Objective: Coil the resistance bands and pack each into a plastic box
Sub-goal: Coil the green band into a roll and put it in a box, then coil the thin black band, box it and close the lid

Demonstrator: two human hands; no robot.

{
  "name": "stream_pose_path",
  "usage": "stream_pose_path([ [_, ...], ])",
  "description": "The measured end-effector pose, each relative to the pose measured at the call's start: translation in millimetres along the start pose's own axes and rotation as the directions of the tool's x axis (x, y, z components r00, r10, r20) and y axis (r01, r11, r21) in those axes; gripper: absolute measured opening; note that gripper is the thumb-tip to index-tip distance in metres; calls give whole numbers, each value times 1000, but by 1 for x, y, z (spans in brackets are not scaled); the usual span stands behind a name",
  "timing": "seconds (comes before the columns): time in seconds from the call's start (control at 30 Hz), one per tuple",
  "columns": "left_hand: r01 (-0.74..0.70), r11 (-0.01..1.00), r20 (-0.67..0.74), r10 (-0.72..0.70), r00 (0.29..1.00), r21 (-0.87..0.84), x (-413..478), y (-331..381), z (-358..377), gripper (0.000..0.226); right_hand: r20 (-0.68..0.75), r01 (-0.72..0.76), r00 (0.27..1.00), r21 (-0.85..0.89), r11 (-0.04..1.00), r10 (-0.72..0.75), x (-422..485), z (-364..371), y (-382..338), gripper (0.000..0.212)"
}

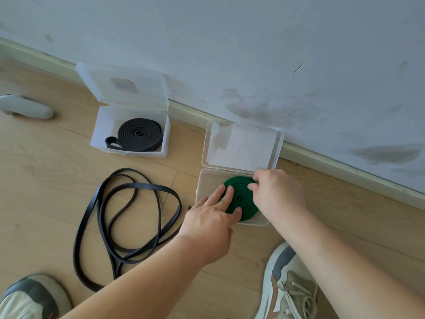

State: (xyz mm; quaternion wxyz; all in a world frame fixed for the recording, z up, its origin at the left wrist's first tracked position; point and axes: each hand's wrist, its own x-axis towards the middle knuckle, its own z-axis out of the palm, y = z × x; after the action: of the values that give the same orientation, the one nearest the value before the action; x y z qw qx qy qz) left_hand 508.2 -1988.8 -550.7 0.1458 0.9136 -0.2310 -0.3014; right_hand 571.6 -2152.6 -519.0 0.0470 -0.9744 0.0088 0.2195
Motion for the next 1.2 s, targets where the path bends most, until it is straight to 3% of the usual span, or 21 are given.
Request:
stream_pose_path([
  [0.07, -2, 1000, 1, 2, 1000, -12, -1, 0, 2, 57, 14, 127, 991, 124, 984, -130, -15, 8, 7, 20],
  [0.13, -32, 999, -70, 29, 997, -38, -1, -6, 5, 52, 186, 182, 958, 192, 964, -218, -28, 21, 9, 40],
  [0.23, -45, 995, -217, 64, 974, 90, -5, -20, 1, 29, 309, 171, 920, 239, 956, -242, -29, 27, 13, 66],
  [0.33, 45, 992, -213, -20, 977, 115, -8, -28, 10, 32, 350, 178, 906, 198, 964, -239, -25, 33, 13, 85],
  [0.47, 7, 996, -293, 21, 956, 93, -3, -29, 22, 17, 191, 202, 955, 148, 968, -228, -32, 60, 11, 64],
  [0.53, 25, 993, -262, 6, 965, 114, -2, -26, 16, 21, 137, 210, 962, 172, 962, -234, -33, 68, 15, 60],
  [0.63, 64, 988, -128, -46, 991, 143, -1, -23, 5, 36, 168, 186, 957, 271, 944, -237, -26, 60, 18, 61],
  [0.7, 79, 982, -92, -64, 994, 169, 1, -22, -6, 39, 198, 94, 963, 381, 920, -180, -25, 44, 15, 59],
  [0.73, 66, 984, -100, -50, 994, 166, 0, -22, -11, 39, 147, 39, 981, 479, 877, -125, -24, 36, 14, 47],
  [0.8, 40, 989, -173, -14, 985, 146, -3, -23, -21, 37, -107, 28, 993, 602, 798, 45, -22, 24, 14, 30],
  [0.87, 95, 989, -257, -64, 964, 113, -5, -23, -25, 41, -266, -38, 934, 588, 808, 237, -12, 16, 21, 27],
  [0.9, 129, 988, -264, -103, 959, 82, -8, -21, -26, 45, -237, -123, 916, 604, 788, 325, -5, 11, 25, 35],
  [0.93, 170, 985, -237, -161, 958, 20, -10, -19, -25, 47, -111, -229, 910, 669, 707, 400, 1, 6, 27, 50],
  [1.0, 283, 951, -93, -295, 951, -123, -13, -17, -22, 50, 224, -400, 872, 838, 371, 435, 14, -3, 24, 62],
  [1.03, 311, 938, -44, -321, 946, -150, -15, -16, -20, 52, 336, -441, 854, 873, 210, 397, 18, -6, 20, 52],
  [1.07, 322, 936, -13, -327, 945, -141, -17, -14, -18, 51, 359, -437, 858, 886, 154, 366, 22, -5, 18, 34],
  [1.13, 355, 928, 8, -357, 934, -117, -24, -15, -14, 47, 282, -381, 878, 901, 208, 387, 22, 1, 11, 12],
  [1.2, 395, 913, -11, -398, 917, -103, -28, -19, -11, 41, 200, -317, 893, 915, 249, 402, 20, 8, 7, 19],
])
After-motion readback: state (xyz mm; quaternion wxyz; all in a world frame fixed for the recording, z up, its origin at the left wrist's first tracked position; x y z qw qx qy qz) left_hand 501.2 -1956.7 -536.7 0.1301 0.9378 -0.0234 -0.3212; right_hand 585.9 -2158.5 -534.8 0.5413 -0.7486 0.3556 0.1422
